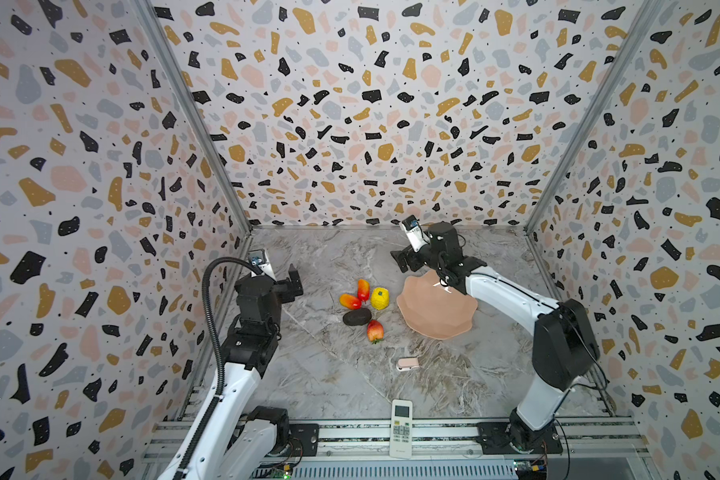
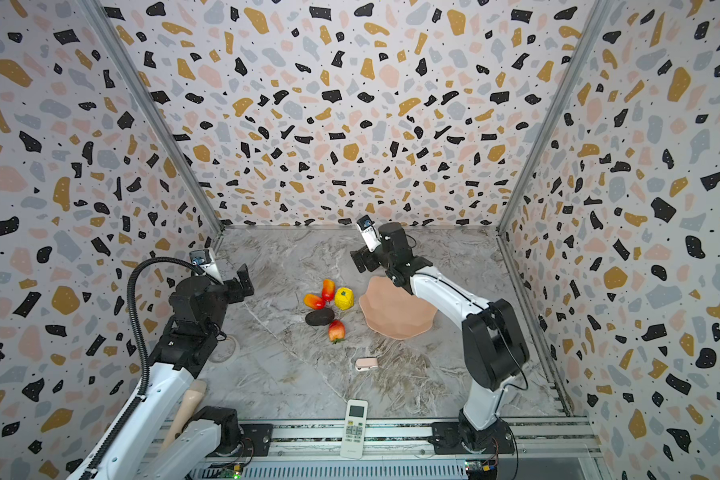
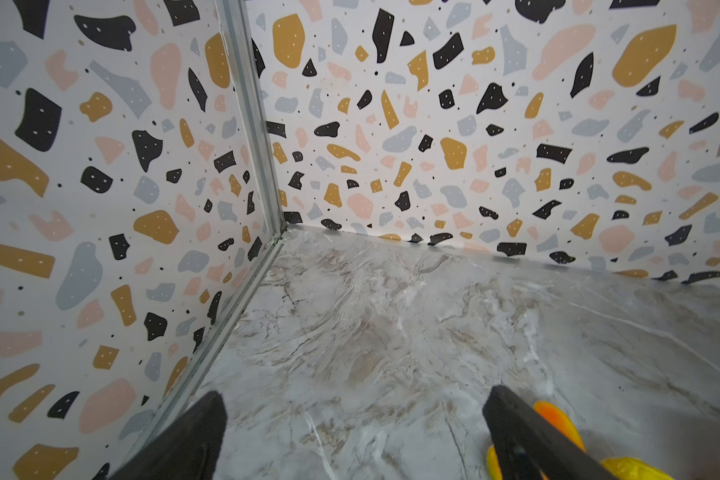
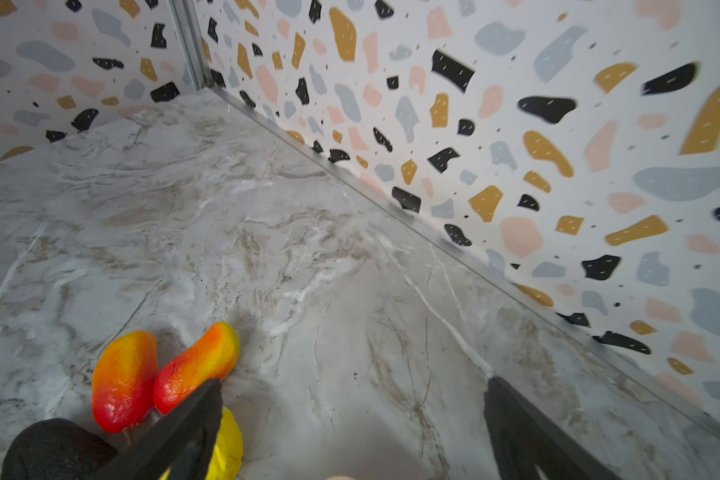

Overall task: Place and organize the fake fruits in the fruit bowl
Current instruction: 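Reach the right gripper toward the dark avocado while the left arm lifts slightly, then lower the right gripper and close it on the dark green avocado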

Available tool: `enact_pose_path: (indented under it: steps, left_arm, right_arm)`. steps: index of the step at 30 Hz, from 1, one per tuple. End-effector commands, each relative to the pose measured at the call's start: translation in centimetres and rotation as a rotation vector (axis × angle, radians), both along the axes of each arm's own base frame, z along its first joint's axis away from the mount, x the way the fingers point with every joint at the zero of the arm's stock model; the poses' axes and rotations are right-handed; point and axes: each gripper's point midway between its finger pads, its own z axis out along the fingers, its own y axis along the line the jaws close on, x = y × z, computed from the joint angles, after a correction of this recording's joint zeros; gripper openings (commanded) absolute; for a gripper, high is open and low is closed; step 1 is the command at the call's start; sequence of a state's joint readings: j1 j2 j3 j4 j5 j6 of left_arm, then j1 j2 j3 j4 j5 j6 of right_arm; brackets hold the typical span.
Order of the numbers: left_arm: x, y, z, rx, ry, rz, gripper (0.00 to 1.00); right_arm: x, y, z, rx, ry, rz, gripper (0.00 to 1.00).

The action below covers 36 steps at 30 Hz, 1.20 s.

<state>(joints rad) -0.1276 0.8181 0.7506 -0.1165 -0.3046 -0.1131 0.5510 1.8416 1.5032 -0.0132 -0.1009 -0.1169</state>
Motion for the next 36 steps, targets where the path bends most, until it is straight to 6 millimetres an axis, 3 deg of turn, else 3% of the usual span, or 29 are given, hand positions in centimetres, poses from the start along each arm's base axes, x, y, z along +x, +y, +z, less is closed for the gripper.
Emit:
enact_pose_path:
  steps: [1,7,10,14,17,21,28,36]
  left_arm:
    - [-0.8,-0.3,-0.1,0.080,0.069,-0.044,1.00]
    - [-0.2,-1.0,-1.8,0.100,0.130,-0.091,1.00]
    - [0.3,-1.2,-3.4,0.112,0.178,-0.102,1.00]
    - [1.0,-1.9,-5.2,0.099,0.231,-0.139,1.00]
    - [1.2,-2.1,-5.8,0.098,0.259,-0.149,1.00]
    - [1.2,-2.1,-6.5,0.095,0.274,-0.148,1.00]
    - [1.3,-1.9,-6.7,0.096,0.280,-0.142,1.00]
    - [1.4,-1.8,-6.7,0.097,0.281,-0.140,1.00]
  right_arm:
    - [-0.5,2.5,-1.6,-0.051,0.159,0.065,0.99]
    - [-0.4,7.1,-4.8,-0.149,0.258,0.130,1.00]
    - [-3.4,9.8,-6.5,-0.228,0.247,0.275,1.00]
    - [-7.8,11.9,-8.4,-0.318,0.190,0.432,1.00]
    - [-9.8,12.1,-9.3,-0.335,0.178,0.486,1.00]
    - [-11.1,11.7,-10.0,-0.325,0.197,0.513,1.00]
    - [-12.4,11.4,-10.9,-0.338,0.240,0.551,0.97]
    - [-13.3,10.9,-12.3,-0.355,0.281,0.569,0.86]
